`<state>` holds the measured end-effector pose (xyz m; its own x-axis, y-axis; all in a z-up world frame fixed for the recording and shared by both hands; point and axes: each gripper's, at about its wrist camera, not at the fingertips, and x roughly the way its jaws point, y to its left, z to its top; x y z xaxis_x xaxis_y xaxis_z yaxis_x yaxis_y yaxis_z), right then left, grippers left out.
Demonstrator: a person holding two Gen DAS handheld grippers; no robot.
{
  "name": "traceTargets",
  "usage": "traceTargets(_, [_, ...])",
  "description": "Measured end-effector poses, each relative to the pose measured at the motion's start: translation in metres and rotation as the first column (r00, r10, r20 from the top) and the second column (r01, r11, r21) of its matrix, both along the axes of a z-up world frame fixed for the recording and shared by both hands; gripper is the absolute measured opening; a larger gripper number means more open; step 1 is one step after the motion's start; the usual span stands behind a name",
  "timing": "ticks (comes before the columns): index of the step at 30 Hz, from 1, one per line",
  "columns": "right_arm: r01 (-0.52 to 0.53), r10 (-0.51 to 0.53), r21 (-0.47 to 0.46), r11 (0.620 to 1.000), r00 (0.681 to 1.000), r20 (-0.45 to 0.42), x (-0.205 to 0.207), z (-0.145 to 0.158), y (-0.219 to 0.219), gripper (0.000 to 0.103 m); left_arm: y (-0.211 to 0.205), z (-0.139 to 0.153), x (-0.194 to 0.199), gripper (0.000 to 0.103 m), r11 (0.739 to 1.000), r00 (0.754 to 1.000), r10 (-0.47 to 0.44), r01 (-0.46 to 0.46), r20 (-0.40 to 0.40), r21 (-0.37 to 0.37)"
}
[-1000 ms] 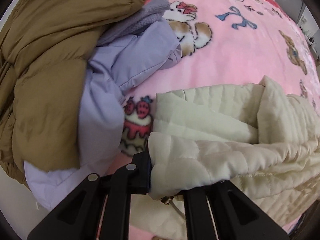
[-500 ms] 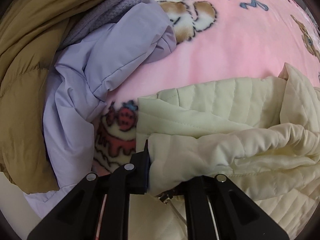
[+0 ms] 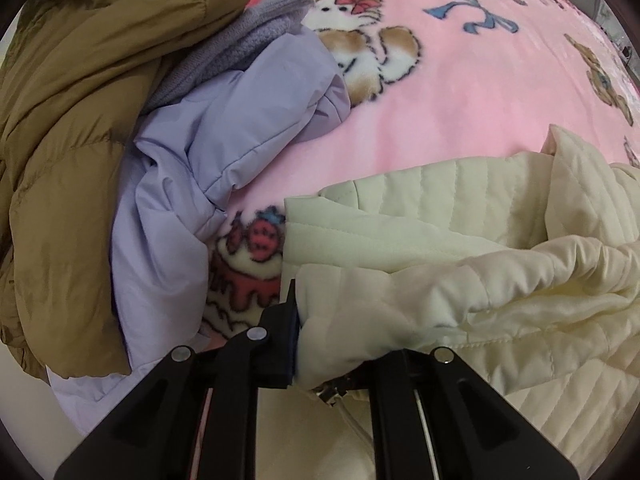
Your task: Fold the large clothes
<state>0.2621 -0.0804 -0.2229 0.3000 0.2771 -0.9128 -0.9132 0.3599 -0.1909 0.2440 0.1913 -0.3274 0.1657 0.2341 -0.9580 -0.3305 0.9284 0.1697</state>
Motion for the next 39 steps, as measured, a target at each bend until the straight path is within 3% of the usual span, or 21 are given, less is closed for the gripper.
traceTargets(1, [-0.007,0.006,-0.025,1.000,0.998,-0.063,0.002,-0.010,0.004,0.050,0.001,0.003,-0.003,0.012,1.000,1.000,-0.002,0.002,0.012,0.000])
traceTargets(2, [0.017,-0.020,-0.020,1.000,0.989,-0.146,0.009,-0.017,0.004,0.037,0.002,0.006,-0.007,0.012,1.000,0.999,-0.004,0.004,0.034,-0.011])
traceTargets(5, [0.082,-0.068,0.076,0.994,0.983,-0.173,0.011,0.002,-0.009,0.016,0.009,0.028,-0.029,0.012,0.998,0.990,0.048,-0.043,0.133,-0.046])
traceTargets(8, [0.082,-0.076,0.094,0.992,0.995,-0.067,-0.004,0.022,-0.011,0.016,0.006,0.060,-0.038,0.011,0.998,0.971,0.064,-0.060,0.230,-0.025])
traceTargets(10, [0.071,-0.073,0.072,0.995,0.997,0.025,-0.002,0.020,-0.007,0.016,0.002,0.065,-0.030,0.011,0.997,0.969,0.072,-0.070,0.238,-0.018])
traceTargets(11, [0.080,-0.082,0.055,0.995,0.996,0.031,0.004,0.017,-0.004,0.016,-0.001,0.063,-0.019,0.011,0.998,0.973,0.062,-0.061,0.221,-0.010])
traceTargets(13, [0.123,-0.124,0.037,0.992,0.992,0.024,0.028,0.001,0.000,0.016,-0.003,0.054,0.001,0.011,0.999,0.984,0.047,-0.047,0.175,0.000])
traceTargets(18, [0.224,-0.225,0.042,0.974,0.974,0.025,0.059,-0.022,0.008,0.017,-0.009,0.041,0.030,0.011,0.999,0.989,0.025,-0.031,0.145,0.037])
traceTargets(22, [0.330,-0.327,0.025,0.944,0.942,-0.079,0.084,-0.050,0.001,0.028,-0.007,0.012,0.054,0.014,0.999,0.998,0.021,-0.023,0.067,0.025])
traceTargets(24, [0.413,-0.394,0.032,0.910,0.886,-0.246,0.105,-0.069,-0.011,0.029,-0.006,0.001,0.059,0.021,1.000,0.999,0.006,-0.007,0.039,0.022])
traceTargets(26, [0.472,-0.432,0.052,0.880,0.842,-0.322,0.114,-0.078,-0.020,0.029,-0.005,-0.001,0.058,0.053,0.996,0.999,-0.004,0.000,0.045,0.088])
traceTargets(30, [0.475,-0.439,0.035,0.879,0.836,-0.330,0.115,-0.086,-0.017,0.030,0.009,0.009,0.051,0.082,0.993,0.993,-0.019,0.005,0.113,0.118])
traceTargets(34, [0.459,-0.428,0.027,0.888,0.847,-0.316,0.114,-0.087,-0.013,0.031,0.016,0.020,0.047,0.084,0.994,0.991,-0.048,0.034,0.128,0.105])
traceTargets(39, [0.458,-0.426,0.026,0.889,0.845,-0.323,0.115,-0.086,-0.014,0.032,-0.005,0.057,0.035,0.085,0.947,0.956,-0.250,0.208,0.156,0.245])
